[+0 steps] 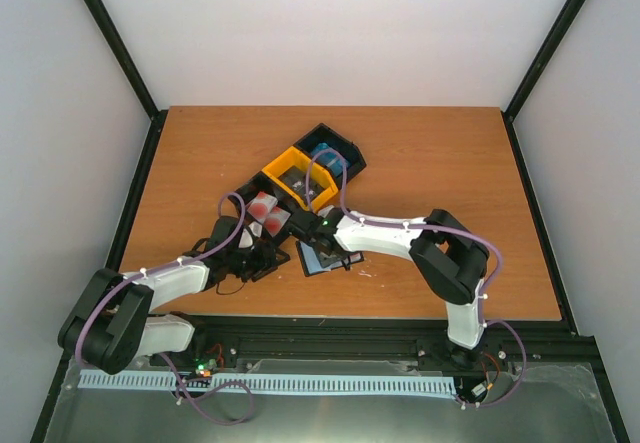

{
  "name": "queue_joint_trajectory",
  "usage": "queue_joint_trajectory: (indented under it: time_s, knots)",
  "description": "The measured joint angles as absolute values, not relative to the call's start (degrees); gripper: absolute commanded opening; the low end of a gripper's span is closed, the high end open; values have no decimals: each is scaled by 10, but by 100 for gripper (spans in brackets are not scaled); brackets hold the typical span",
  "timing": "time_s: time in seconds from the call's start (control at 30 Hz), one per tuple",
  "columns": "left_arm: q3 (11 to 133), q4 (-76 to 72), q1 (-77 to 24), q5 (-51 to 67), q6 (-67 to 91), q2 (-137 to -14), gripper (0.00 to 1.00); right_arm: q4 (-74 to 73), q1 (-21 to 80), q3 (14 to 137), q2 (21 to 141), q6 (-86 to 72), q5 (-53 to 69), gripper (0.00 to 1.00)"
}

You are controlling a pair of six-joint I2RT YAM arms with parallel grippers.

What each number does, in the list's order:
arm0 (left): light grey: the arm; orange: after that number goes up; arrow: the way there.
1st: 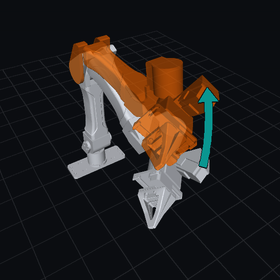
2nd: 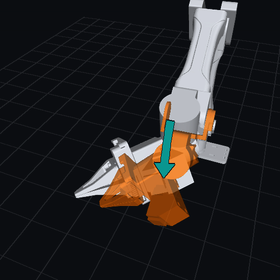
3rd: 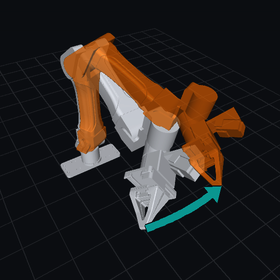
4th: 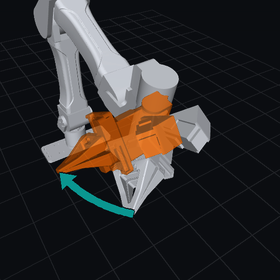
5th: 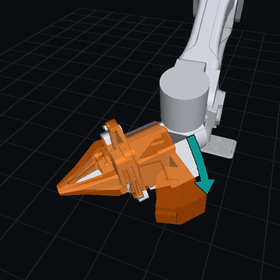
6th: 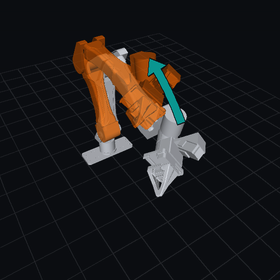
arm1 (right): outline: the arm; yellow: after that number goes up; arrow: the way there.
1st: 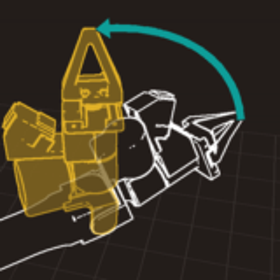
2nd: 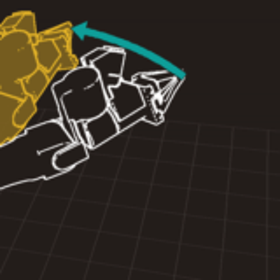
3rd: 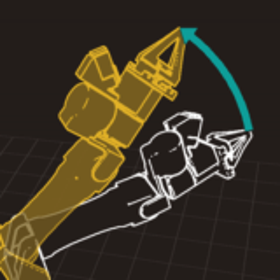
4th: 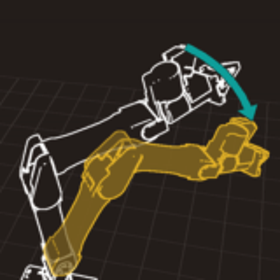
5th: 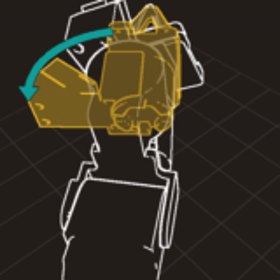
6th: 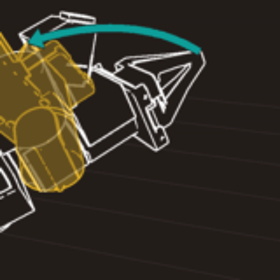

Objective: Put the credit cards into the card holder
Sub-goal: Turn over the card slot in the card holder.

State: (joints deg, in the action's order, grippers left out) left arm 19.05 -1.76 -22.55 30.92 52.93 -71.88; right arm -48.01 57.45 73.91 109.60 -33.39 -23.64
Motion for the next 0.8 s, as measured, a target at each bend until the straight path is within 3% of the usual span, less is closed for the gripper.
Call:
queue_joint_trajectory:
  time_s: [0.37, 0.8]
  knots:
    - [191, -17, -225, 309, 529, -720, 55, -498, 573, 748, 1111, -355, -274, 65]
    - [193, -18, -225, 309, 528, -722, 55, -466, 556, 730, 1107, -354, -244, 69]
